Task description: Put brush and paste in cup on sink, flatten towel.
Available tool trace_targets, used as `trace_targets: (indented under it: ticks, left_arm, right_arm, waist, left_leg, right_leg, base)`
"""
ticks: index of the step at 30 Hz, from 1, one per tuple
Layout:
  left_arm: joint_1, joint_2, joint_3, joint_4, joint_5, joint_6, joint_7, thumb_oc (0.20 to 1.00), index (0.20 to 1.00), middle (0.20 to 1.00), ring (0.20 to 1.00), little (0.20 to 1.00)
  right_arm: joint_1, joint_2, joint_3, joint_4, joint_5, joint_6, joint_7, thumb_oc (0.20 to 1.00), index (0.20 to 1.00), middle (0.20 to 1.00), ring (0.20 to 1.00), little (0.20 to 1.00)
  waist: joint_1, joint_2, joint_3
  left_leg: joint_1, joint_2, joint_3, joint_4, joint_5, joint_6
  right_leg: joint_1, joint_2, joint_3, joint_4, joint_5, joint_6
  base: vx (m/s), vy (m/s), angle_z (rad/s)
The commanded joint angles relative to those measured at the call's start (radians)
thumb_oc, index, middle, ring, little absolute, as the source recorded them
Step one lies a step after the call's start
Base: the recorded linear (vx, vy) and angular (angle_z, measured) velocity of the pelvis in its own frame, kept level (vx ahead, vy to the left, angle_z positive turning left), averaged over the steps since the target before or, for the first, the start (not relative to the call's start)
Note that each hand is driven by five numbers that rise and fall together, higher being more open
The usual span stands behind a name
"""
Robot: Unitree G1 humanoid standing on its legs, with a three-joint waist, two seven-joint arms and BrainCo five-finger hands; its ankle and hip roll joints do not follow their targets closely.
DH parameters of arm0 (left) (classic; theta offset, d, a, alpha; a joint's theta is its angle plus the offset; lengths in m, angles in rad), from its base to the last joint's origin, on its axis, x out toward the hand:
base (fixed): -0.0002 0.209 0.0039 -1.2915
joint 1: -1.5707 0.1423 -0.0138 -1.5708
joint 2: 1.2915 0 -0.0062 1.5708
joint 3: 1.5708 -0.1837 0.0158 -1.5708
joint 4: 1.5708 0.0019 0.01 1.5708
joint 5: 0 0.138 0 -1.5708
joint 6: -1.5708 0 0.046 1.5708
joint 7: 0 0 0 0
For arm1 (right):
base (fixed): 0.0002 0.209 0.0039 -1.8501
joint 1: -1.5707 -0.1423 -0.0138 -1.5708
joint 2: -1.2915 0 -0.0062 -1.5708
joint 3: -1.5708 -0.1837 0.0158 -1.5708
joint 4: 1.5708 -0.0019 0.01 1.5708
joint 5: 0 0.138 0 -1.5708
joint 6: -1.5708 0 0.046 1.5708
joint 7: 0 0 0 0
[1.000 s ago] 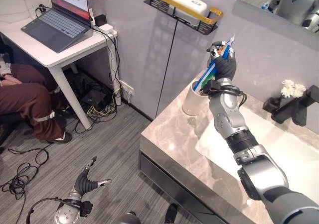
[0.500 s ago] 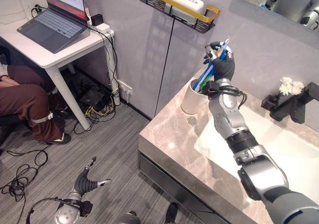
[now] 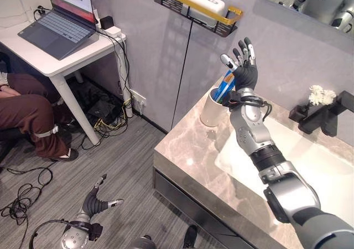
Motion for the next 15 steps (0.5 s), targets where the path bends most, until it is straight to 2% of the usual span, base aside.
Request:
trace_targets:
  ticks: [1,4,8,15]
  left_arm:
    - [-0.024,0.025,-0.003,-0.008,0.021,-0.031,0.026,1.000,1.000,1.000,1.000,1.000]
    - [-0.027,0.027,-0.016,-0.004,0.036,-0.030,0.020,1.000,1.000,1.000,1.000,1.000]
    - [-0.036,0.032,-0.024,0.009,0.046,-0.026,0.016,1.000,1.000,1.000,1.000,1.000]
    - [-0.018,0.023,0.020,-0.013,0.078,-0.016,0.012,1.000,1.000,1.000,1.000,1.000]
  right_arm:
    - [-0.012,-0.056,-0.042,-0.141,-0.082,-0.058,-0.023,1.000,1.000,1.000,1.000,1.000]
    - [0.015,-0.074,-0.098,-0.201,-0.088,-0.080,-0.047,1.000,1.000,1.000,1.000,1.000]
    - [0.078,-0.139,-0.234,-0.293,-0.132,-0.124,-0.118,1.000,1.000,1.000,1.000,1.000]
    - [0.365,-0.266,-0.518,-0.525,-0.324,-0.137,-0.223,1.000,1.000,1.000,1.000,1.000]
  waist:
    - [0.009,-0.011,-0.006]
    - [-0.001,-0.010,-0.017]
    - [-0.022,-0.011,-0.034]
    - [-0.085,-0.021,-0.054]
  left_leg:
    - [-0.024,-0.027,0.043,-0.007,0.030,0.049]
    - [-0.020,-0.028,0.042,-0.011,0.029,0.052]
    - [-0.013,-0.025,0.041,-0.025,0.032,0.055]
    - [-0.008,-0.033,0.044,-0.057,0.056,0.067]
  right_leg:
    - [0.071,-0.041,-0.002,-0.001,-0.029,0.080]
    - [0.073,-0.042,-0.003,-0.001,-0.026,0.082]
    - [0.072,-0.044,-0.006,0.000,-0.020,0.088]
    - [0.064,-0.054,-0.016,0.002,0.002,0.100]
  base:
    - [0.00,0.000,0.00]
    - [0.00,0.000,0.00]
    - [-0.02,0.006,0.00]
    - [-0.05,0.044,0.02]
